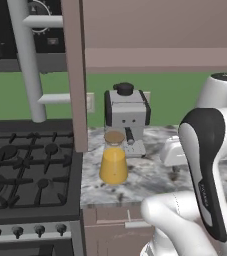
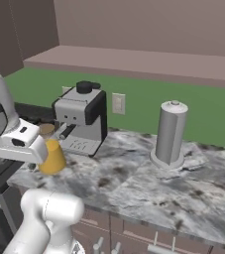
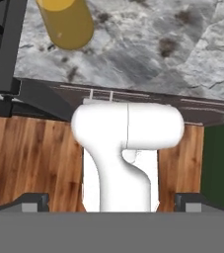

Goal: There is a tray on the dining counter. Grab the cup, mug, and pitcher and place them on the tray. The pitcher may be placed next to the tray if it cannot fit the tray.

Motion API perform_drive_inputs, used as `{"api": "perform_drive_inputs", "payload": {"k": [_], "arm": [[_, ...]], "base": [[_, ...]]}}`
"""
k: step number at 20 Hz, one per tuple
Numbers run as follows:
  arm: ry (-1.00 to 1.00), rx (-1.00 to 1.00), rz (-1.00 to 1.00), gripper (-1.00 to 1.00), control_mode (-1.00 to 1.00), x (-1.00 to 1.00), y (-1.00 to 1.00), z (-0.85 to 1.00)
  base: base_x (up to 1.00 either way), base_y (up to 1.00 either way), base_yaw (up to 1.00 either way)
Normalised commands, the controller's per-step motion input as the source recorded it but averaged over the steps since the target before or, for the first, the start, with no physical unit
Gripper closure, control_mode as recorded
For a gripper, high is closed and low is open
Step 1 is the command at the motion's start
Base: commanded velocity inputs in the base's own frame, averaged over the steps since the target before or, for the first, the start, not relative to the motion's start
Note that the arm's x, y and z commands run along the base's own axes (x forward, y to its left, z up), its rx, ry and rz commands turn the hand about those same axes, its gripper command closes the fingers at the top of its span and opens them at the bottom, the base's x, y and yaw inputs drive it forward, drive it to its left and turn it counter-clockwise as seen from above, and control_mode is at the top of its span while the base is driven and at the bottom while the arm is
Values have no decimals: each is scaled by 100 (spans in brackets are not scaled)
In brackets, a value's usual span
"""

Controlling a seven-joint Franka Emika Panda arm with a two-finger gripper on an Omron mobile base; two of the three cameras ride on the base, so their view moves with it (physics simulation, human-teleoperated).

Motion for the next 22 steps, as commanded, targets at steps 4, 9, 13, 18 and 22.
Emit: {"api": "perform_drive_inputs", "payload": {"k": [4, 9, 13, 18, 22], "arm": [[0, 0, 0, -100, -100, 23, 2, -18], [0, 0, 0, -100, -100, 23, 7, -2], [0, 0, 0, -100, -100, 24, 11, 0], [0, 0, 0, -100, -100, 22, 13, -11], [0, 0, 0, -100, -100, 12, 13, -16]], "base": [[0, 0, 0], [0, 0, 0], [0, 0, 0], [0, 0, 0], [0, 0, 0]]}}
